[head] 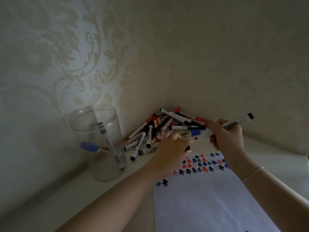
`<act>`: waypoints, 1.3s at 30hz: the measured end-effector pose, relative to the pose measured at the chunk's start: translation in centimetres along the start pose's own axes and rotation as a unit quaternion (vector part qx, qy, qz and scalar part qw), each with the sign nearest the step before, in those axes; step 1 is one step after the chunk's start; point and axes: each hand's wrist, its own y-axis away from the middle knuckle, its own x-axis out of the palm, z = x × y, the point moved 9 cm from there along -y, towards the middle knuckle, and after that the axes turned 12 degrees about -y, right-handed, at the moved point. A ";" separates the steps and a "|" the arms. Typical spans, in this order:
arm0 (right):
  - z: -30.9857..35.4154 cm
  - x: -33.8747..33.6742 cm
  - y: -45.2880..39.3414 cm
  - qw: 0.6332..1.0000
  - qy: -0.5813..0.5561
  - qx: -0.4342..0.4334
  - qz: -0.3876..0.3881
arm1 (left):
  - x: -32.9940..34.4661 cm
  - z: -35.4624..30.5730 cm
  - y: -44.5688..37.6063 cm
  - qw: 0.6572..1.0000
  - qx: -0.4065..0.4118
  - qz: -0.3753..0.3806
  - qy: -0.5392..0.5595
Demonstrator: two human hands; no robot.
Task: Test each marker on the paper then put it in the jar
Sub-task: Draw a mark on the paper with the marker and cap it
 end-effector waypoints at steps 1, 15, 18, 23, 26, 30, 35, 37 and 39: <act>-0.2 -0.1 0.1 1.000 -0.001 0.003 -0.003 | 0.3 -0.2 -0.2 1.000 0.001 0.001 -0.008; -2.3 1.9 3.0 0.982 -0.109 0.098 0.123 | -0.1 3.0 10.4 0.953 0.010 0.295 0.065; -3.7 3.9 5.5 0.969 -0.100 0.147 0.169 | 0.1 3.0 11.4 0.958 -0.002 0.277 0.075; -6.4 6.2 8.3 0.963 -0.109 0.173 0.174 | 0.6 2.9 11.3 0.970 -0.004 0.220 0.100; -6.7 6.3 8.2 0.980 -0.011 0.128 0.153 | 0.5 2.7 11.2 0.971 -0.004 0.210 0.111; -7.1 5.5 7.7 0.988 0.090 0.077 0.096 | 0.2 2.7 11.1 0.972 -0.002 0.200 0.120; -7.2 5.0 7.8 0.989 0.109 0.074 0.072 | 0.2 2.7 11.1 0.973 -0.003 0.199 0.122; -7.0 5.2 8.0 0.987 0.119 0.070 0.076 | 0.2 2.7 11.2 0.972 -0.003 0.200 0.121; -6.9 5.4 8.1 0.987 0.122 0.065 0.079 | 0.2 2.7 11.3 0.972 -0.003 0.203 0.117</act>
